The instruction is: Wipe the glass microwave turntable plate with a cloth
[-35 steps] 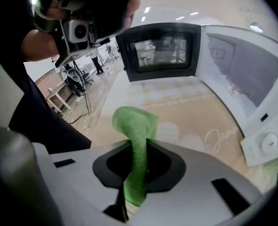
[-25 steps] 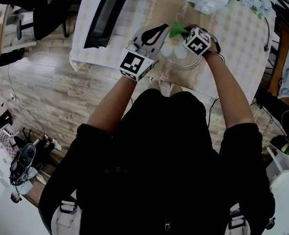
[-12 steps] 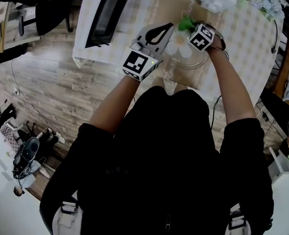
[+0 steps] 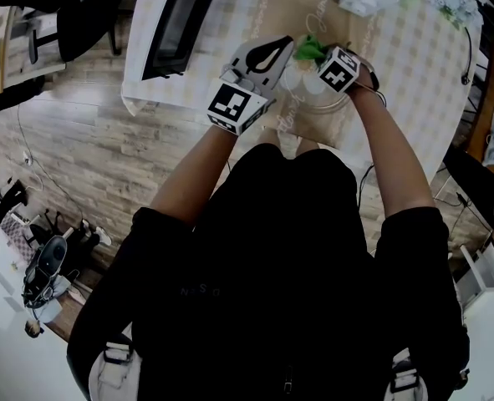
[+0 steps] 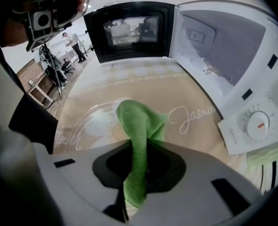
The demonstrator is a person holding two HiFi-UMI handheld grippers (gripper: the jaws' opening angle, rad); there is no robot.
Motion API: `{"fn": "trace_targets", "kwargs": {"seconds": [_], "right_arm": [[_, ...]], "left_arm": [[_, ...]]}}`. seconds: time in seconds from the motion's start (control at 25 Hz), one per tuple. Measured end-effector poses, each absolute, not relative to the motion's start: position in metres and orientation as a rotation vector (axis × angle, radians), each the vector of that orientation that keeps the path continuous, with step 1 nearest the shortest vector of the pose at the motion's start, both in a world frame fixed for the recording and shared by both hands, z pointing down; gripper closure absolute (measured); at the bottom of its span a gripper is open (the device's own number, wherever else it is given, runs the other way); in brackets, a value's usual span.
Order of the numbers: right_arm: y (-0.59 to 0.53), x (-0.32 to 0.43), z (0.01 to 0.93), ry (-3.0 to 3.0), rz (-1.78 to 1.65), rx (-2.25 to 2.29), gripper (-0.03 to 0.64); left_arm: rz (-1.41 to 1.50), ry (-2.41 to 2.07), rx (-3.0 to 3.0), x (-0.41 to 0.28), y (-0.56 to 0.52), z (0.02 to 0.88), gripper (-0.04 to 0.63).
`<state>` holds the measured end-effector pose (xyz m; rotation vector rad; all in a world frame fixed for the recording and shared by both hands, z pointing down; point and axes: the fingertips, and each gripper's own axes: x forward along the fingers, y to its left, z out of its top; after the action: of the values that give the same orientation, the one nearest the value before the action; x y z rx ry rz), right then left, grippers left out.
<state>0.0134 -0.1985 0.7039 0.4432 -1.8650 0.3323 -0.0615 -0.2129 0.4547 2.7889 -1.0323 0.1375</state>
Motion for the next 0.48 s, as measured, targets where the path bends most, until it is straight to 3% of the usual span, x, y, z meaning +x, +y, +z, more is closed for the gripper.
{"fn": "trace_targets", "kwargs": {"seconds": [0.48], "right_arm": [[-0.122,-0.015,0.705,-1.905,0.432,0.321,0.555]], "left_arm": [[0.145,-1.036,2.787,-0.061,-0.197,0.455,0.574]]}}
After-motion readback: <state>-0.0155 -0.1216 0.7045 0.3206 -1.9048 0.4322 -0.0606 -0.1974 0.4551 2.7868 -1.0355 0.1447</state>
